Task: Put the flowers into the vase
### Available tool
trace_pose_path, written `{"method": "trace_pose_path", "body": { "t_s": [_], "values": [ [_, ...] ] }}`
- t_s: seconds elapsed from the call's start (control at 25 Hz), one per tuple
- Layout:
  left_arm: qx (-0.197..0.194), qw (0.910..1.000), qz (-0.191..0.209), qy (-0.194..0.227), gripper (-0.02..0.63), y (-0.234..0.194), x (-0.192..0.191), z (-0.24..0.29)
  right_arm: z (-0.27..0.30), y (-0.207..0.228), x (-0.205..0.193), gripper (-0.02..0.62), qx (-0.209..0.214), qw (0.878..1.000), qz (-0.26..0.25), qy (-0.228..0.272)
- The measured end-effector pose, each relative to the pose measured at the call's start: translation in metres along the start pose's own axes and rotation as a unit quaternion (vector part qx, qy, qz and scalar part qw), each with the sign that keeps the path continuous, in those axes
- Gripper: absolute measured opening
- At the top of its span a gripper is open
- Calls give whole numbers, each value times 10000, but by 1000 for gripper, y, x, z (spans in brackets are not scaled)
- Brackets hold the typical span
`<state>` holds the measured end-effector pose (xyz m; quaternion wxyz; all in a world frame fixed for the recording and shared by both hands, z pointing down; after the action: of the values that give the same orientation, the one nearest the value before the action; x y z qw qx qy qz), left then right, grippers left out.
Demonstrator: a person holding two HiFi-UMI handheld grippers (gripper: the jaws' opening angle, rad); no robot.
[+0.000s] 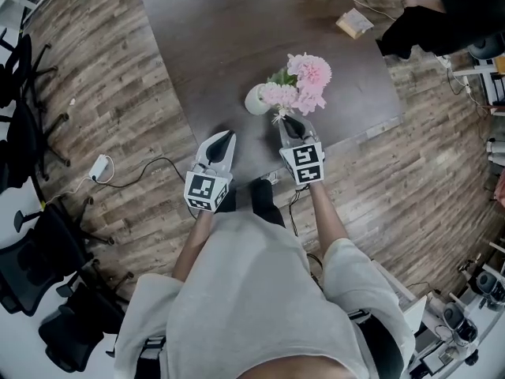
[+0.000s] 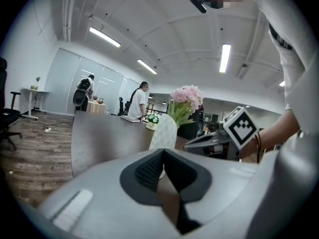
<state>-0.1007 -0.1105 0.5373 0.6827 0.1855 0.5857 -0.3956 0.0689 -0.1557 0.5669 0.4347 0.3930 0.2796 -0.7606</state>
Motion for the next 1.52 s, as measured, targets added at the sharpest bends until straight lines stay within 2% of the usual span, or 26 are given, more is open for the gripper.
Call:
{"method": "trace_pose_path", "body": {
  "t_s": [0.32, 0.76, 1.0, 1.24, 1.52],
  "values": [
    [-59, 9998, 179, 89, 9, 29, 11, 6, -34, 16, -1, -2, -81, 9996, 86, 256],
    [198, 9981, 532, 250, 9, 73, 26, -2, -94, 20, -7, -2, 84, 9955, 539, 780],
    [144, 9973, 672, 256, 9, 90, 33, -12, -126, 18, 0, -3, -18, 9909, 744, 1118],
    [-58, 9966, 743, 347, 9, 104, 33, -36, -154, -3, -3, -3, -213, 9888, 837, 1219],
    [-247, 9963, 755, 333, 10, 121, 11, -101, -197, -67, -19, -3, -341, 9861, 958, 1312]
  ]
}}
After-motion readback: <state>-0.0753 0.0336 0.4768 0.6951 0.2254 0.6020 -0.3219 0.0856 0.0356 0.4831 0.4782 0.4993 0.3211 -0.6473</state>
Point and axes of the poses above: the fingertips, and each gripper's own axes: z forward along the fingers, y to its right, x out of its top, the point moved 4 cm from there along -z, backward along the fingers, and after that the axes turned 4 degrees about -x, right-handed, at the moved point
